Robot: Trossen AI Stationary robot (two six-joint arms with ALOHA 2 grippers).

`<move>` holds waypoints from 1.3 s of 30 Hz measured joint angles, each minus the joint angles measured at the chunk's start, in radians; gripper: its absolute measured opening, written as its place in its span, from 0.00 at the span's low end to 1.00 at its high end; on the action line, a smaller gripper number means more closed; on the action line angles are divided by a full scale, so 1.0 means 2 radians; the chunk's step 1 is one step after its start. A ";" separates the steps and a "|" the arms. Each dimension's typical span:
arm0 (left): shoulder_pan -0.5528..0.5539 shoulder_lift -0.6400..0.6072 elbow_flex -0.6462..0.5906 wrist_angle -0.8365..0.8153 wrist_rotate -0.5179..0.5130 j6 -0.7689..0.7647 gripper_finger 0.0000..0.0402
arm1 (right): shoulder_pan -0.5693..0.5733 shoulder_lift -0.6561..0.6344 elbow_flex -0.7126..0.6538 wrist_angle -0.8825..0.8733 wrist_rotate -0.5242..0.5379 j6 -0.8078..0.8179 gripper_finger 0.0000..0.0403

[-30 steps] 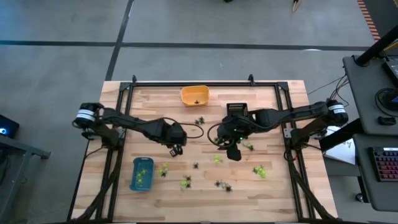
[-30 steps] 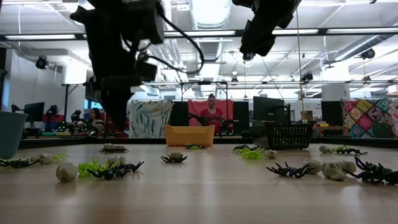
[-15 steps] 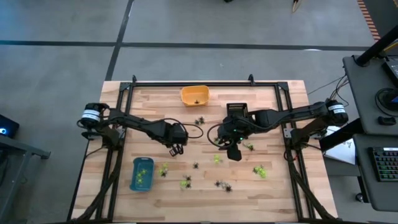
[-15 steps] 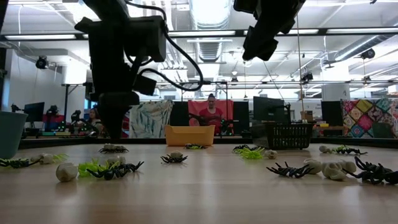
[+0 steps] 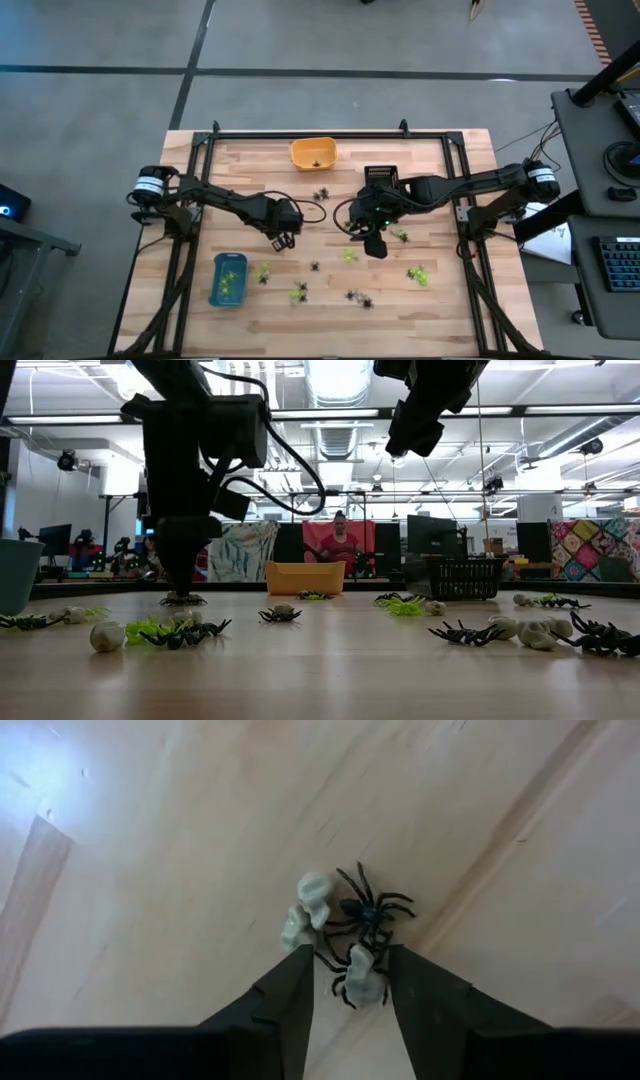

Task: Sort Halloween decoration
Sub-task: Put the white skull toy into the black bin

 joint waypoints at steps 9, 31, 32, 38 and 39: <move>0.000 0.014 0.000 0.003 0.000 0.000 0.26 | 0.000 0.000 0.000 0.000 0.001 0.000 0.31; -0.001 0.010 0.000 0.002 0.007 0.004 0.19 | 0.000 0.000 0.000 0.000 0.001 0.005 0.31; -0.001 0.010 0.000 0.002 0.007 0.004 0.19 | 0.000 0.000 0.000 0.000 0.001 0.005 0.31; -0.001 0.010 0.000 0.002 0.007 0.004 0.09 | 0.000 0.000 0.000 0.000 0.001 0.005 0.31; -0.001 0.010 0.000 0.002 0.006 0.004 0.07 | 0.000 0.000 0.000 0.000 0.001 0.005 0.31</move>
